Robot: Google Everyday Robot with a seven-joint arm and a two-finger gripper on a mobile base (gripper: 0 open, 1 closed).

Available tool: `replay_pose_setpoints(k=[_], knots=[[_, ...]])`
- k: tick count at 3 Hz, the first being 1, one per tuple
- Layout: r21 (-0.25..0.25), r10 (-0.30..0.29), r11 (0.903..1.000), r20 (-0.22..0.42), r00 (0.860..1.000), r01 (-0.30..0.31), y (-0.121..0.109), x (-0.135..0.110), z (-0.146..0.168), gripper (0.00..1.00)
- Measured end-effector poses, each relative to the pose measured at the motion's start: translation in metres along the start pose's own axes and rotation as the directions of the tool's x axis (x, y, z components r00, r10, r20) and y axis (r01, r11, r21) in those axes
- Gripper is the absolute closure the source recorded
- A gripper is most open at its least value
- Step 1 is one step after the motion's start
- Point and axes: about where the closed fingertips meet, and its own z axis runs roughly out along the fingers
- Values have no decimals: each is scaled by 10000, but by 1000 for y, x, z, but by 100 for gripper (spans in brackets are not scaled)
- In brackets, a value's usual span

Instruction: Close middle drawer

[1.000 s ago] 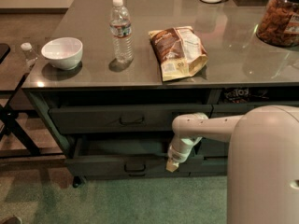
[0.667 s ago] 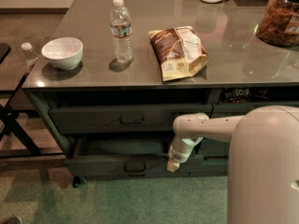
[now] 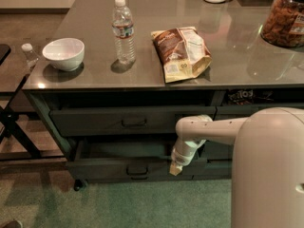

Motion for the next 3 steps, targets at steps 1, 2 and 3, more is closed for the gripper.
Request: replay_pose_setpoints(k=[1, 2, 3], knots=[[-1, 0, 10000, 0, 10000, 0, 0, 0, 0, 12], [-2, 0, 10000, -1, 10000, 0, 0, 0, 0, 0], [-2, 0, 10000, -1, 10000, 0, 0, 0, 0, 0]])
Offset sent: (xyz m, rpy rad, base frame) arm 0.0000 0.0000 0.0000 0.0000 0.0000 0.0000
